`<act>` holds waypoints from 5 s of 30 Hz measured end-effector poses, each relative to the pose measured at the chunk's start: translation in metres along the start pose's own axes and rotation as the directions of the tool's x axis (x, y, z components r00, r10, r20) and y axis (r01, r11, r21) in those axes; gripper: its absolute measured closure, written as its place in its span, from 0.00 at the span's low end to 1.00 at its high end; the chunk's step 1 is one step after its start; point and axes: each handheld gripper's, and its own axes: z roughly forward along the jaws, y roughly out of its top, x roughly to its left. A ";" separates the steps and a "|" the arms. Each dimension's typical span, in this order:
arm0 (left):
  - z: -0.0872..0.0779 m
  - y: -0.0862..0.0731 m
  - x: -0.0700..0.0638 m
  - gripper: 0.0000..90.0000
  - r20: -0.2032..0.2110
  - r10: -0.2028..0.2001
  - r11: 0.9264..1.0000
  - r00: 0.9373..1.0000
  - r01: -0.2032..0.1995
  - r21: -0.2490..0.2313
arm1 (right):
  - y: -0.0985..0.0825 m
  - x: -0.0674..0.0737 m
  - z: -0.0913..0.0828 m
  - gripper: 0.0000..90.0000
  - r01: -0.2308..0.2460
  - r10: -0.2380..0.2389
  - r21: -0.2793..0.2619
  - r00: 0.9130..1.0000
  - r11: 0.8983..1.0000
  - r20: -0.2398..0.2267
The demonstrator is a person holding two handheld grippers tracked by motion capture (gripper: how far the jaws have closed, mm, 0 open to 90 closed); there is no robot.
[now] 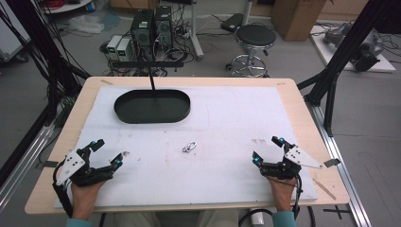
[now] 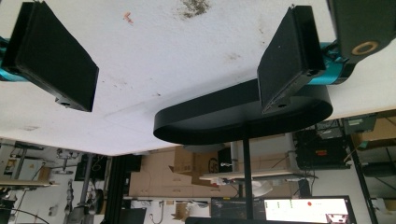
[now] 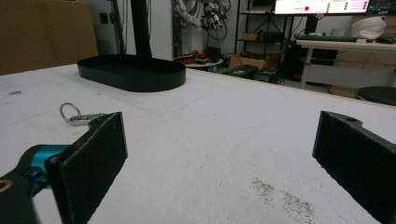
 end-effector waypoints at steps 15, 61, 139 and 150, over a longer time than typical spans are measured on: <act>0.000 0.000 0.000 0.15 0.002 0.002 1.000 1.000 -0.002 0.001 | 0.000 0.000 -0.001 0.03 -0.002 0.002 -0.015 1.000 1.000 -0.001; 0.123 0.103 -0.039 0.11 0.471 0.094 0.888 0.877 -0.288 0.359 | -0.001 -0.001 -0.001 0.03 -0.003 0.003 -0.013 1.000 1.000 -0.013; 0.214 0.041 -0.108 0.93 0.638 0.083 0.618 0.765 -0.542 0.569 | -0.001 -0.002 -0.001 0.03 -0.009 0.009 -0.018 1.000 1.000 -0.019; 0.214 0.041 -0.109 0.98 0.627 0.067 0.616 0.776 -0.527 0.585 | -0.001 -0.002 -0.001 0.03 -0.009 0.008 -0.018 1.000 1.000 -0.019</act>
